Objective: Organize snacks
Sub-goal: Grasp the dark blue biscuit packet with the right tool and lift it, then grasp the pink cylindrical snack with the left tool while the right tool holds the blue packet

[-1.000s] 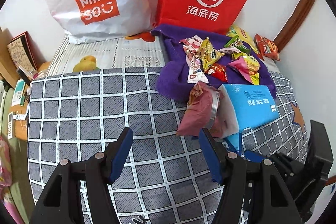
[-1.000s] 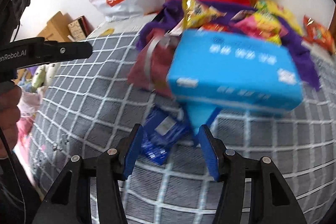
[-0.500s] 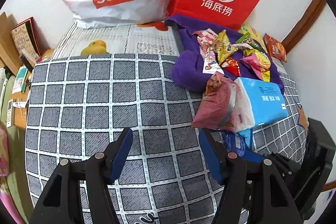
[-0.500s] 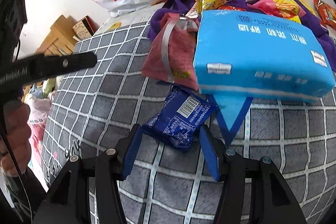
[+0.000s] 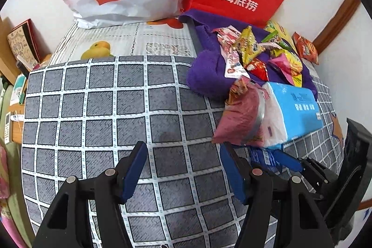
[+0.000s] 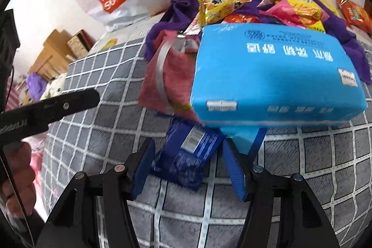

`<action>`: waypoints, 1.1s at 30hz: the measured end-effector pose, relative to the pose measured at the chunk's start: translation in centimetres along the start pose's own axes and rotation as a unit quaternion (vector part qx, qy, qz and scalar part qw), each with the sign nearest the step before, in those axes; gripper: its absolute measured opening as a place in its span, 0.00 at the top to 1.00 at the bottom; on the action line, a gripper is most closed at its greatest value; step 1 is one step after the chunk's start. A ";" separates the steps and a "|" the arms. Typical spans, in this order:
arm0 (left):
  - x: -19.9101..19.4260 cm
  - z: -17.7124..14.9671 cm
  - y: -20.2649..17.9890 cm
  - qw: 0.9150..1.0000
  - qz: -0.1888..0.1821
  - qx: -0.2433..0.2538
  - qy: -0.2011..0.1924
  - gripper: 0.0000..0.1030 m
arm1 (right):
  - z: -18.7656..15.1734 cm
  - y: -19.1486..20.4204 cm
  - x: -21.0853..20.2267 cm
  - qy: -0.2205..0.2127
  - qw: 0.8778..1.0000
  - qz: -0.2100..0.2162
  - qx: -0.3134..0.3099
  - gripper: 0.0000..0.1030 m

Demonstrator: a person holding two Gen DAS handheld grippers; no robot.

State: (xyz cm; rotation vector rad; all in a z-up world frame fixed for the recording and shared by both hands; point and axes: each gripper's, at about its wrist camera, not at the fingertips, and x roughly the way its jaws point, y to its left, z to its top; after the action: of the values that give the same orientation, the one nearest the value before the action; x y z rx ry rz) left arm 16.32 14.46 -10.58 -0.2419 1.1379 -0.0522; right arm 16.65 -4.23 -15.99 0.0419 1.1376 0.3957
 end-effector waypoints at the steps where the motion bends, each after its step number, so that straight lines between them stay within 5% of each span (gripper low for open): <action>1: 0.0 0.1 0.1 1.000 0.000 -0.002 -0.002 0.39 | 0.2 0.3 0.3 -0.006 1.000 -0.015 -0.003 0.42; 7: 0.8 0.8 -0.9 1.000 -0.008 0.013 -0.010 0.39 | -0.5 2.2 1.0 -0.033 0.993 -0.089 -0.068 0.47; 15: 2.0 1.4 -5.2 0.997 -0.047 0.050 -0.018 0.39 | -2.8 -0.3 -2.6 -0.058 0.986 -0.105 -0.114 0.49; 27: 6.7 2.1 -8.6 0.997 -0.008 0.077 0.006 0.42 | -3.3 -11.3 -6.7 -0.084 0.983 -0.162 -0.027 0.49; 33: 6.7 2.2 -8.3 0.998 -0.008 0.070 0.004 0.59 | -3.6 -12.6 -6.0 -0.075 0.985 -0.156 -0.021 0.49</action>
State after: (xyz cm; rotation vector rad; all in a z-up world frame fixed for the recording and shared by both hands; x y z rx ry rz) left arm 21.76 5.69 -13.88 -0.1269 1.1351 -0.1469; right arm 14.92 -18.50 -15.17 -0.1399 0.9680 0.1336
